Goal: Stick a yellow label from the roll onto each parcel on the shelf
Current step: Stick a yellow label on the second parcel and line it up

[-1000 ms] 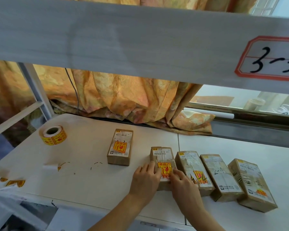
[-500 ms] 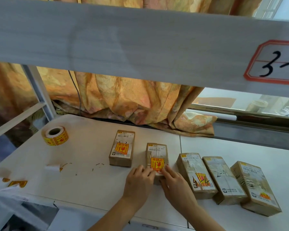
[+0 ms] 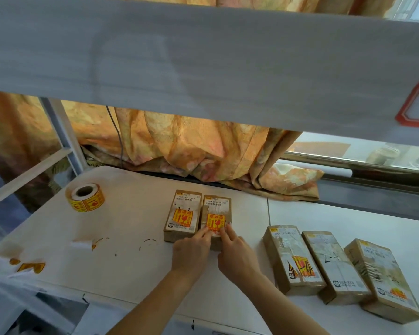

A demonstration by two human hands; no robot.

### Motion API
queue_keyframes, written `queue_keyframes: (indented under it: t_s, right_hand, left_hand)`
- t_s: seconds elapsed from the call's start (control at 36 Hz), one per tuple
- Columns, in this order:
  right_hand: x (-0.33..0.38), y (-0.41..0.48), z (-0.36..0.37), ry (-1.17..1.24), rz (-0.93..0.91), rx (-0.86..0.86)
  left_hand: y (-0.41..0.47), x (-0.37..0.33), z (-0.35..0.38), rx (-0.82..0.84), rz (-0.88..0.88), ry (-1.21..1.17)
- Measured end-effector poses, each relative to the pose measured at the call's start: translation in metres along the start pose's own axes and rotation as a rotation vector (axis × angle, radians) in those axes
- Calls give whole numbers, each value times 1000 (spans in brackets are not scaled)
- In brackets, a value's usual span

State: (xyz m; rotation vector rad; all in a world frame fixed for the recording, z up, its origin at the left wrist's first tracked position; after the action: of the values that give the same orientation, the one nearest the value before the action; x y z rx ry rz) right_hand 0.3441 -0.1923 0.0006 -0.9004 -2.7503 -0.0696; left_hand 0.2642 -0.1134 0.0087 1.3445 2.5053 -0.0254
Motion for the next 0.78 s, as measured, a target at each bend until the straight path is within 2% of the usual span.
queue_keyframes:
  t_s: [0.78]
  right_hand:
    - [3, 2, 1, -39, 54, 44]
  left_hand:
    - [5, -12, -10, -4, -34, -38]
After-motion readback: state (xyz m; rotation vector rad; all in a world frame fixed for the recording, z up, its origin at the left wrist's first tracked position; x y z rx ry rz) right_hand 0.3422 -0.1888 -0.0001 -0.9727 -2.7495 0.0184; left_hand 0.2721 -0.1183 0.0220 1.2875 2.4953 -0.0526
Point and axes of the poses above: each hand's wrist, its own y-axis towards the middle knuckle, its own z-axis out of the palm, x = y × z, the point moved 4 cm from there along y, towards the middle knuckle, and after that the axes turned 4 degrees about -y, right-handed, at the moved point
